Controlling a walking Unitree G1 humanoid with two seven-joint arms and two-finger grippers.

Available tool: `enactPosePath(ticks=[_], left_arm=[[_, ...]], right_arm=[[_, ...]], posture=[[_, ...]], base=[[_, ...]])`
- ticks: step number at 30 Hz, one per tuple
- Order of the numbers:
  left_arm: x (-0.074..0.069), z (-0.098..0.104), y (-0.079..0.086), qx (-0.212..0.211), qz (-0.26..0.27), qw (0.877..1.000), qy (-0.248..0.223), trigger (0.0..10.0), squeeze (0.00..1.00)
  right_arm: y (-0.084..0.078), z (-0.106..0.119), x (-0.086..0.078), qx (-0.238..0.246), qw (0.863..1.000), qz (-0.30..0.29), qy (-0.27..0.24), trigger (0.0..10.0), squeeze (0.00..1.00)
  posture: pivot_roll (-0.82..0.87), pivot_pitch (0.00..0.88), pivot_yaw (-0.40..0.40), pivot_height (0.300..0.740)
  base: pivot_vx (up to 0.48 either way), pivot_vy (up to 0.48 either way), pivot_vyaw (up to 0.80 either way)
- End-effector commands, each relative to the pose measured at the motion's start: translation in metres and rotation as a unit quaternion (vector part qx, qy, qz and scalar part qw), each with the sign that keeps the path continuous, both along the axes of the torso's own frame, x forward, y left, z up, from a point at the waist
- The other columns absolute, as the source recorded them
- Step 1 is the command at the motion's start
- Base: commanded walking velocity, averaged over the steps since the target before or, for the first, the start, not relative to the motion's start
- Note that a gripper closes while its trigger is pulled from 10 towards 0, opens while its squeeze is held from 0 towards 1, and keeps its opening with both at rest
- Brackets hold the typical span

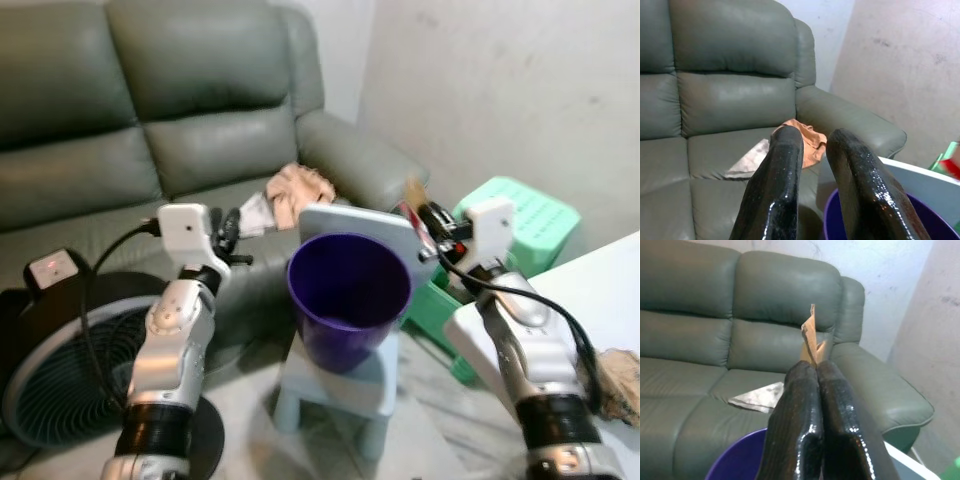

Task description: Picking trash to rubbish bin

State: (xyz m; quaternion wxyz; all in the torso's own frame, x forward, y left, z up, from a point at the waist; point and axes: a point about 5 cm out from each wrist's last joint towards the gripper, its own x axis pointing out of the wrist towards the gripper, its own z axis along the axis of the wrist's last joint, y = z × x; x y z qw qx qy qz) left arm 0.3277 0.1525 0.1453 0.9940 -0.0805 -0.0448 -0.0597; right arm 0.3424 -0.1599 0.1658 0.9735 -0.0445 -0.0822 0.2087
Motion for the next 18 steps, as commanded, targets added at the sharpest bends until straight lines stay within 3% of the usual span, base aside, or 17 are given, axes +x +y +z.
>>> enactPosePath(ticks=[1, 7, 9, 13, 18], left_arm=[[-0.005, 0.0, -0.014, 0.021, -0.024, 0.999, -0.008, 10.0, 0.0], [-0.015, -0.003, -0.026, 0.034, -0.042, 0.998, -0.017, 10.0, 0.0], [-0.025, -0.008, -0.036, 0.037, -0.057, 0.998, -0.017, 10.0, 0.0], [-0.032, -0.012, -0.045, 0.027, -0.069, 0.997, -0.014, 10.0, 0.0], [-0.041, -0.014, -0.053, 0.035, -0.086, 0.996, -0.01, 10.0, 0.0]], right_arm=[[-0.002, -0.003, 0.003, -0.008, 1.0, 0.001, 0.007, 10.0, 0.0], [0.005, -0.009, 0.012, -0.011, 1.0, 0.015, 0.025, 10.0, 0.0], [0.009, -0.013, 0.022, -0.025, 0.999, -0.012, 0.038, 10.0, 0.0], [0.022, -0.019, 0.027, -0.021, 0.997, 0.03, 0.066, 10.0, 0.0], [0.032, -0.023, 0.035, -0.029, 0.996, 0.032, 0.083, 10.0, 0.0]], posture=[[0.14, 0.033, -0.059, 0.715], [0.16, 0.045, -0.067, 0.715], [0.16, 0.05, -0.072, 0.715], [0.18, 0.056, -0.084, 0.715], [0.2, 0.063, -0.095, 0.715]], base=[[0.0, 0.0, 0.0], [0.0, 0.0, 0.0], [0.0, 0.0, 0.0], [0.0, 0.0, 0.0], [0.0, 0.0, 0.0]])
